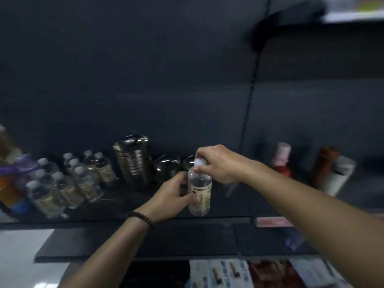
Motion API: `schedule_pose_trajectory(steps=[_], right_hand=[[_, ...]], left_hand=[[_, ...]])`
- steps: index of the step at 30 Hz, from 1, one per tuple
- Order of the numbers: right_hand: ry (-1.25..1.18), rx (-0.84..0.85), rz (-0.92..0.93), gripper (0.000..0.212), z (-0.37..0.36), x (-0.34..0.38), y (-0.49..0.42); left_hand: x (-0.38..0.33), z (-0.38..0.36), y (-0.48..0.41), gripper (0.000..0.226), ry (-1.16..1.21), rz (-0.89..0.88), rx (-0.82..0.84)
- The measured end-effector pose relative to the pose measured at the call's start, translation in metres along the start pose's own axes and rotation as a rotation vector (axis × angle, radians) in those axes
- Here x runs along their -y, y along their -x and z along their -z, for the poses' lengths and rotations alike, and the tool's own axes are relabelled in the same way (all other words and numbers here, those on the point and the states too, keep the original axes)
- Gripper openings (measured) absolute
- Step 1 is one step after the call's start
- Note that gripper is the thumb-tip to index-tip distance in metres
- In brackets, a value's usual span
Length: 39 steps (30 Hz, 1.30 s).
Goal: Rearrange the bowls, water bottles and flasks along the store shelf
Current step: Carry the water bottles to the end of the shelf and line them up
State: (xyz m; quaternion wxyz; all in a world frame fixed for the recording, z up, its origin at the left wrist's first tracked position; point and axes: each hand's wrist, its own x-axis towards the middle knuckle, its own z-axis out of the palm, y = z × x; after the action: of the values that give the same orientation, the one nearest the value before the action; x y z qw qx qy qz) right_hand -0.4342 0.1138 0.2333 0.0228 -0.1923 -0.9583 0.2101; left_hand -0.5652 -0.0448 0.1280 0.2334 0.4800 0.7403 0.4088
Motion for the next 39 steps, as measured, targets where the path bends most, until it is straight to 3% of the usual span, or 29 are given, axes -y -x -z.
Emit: schedule_pose_trajectory(steps=[12, 21, 27, 30, 34, 39], right_hand=[[-0.006, -0.144, -0.401, 0.014, 0.082, -0.236, 0.194], [0.12, -0.165, -0.649, 0.03, 0.138, -0.354, 0.272], [0.187, -0.143, -0.785, 0.034, 0.171, -0.429, 0.317], [0.17, -0.195, -0.806, 0.035, 0.183, -0.476, 0.34], [0.272, -0.142, -0.764, 0.037, 0.193, -0.552, 0.367], [0.376, -0.101, -0.618, 0.04, 0.218, -0.645, 0.395]], left_hand=[[-0.152, -0.259, -0.104, 0.038, -0.015, -0.232, 0.332], [-0.223, -0.406, -0.198, 0.021, 0.041, -0.329, 0.595], [-0.276, -0.489, -0.239, 0.013, 0.013, -0.399, 0.667], [-0.295, -0.534, -0.258, 0.016, 0.022, -0.362, 0.672], [-0.321, -0.594, -0.277, 0.019, -0.018, -0.296, 0.654], [-0.357, -0.66, -0.296, 0.032, -0.05, -0.13, 0.613]])
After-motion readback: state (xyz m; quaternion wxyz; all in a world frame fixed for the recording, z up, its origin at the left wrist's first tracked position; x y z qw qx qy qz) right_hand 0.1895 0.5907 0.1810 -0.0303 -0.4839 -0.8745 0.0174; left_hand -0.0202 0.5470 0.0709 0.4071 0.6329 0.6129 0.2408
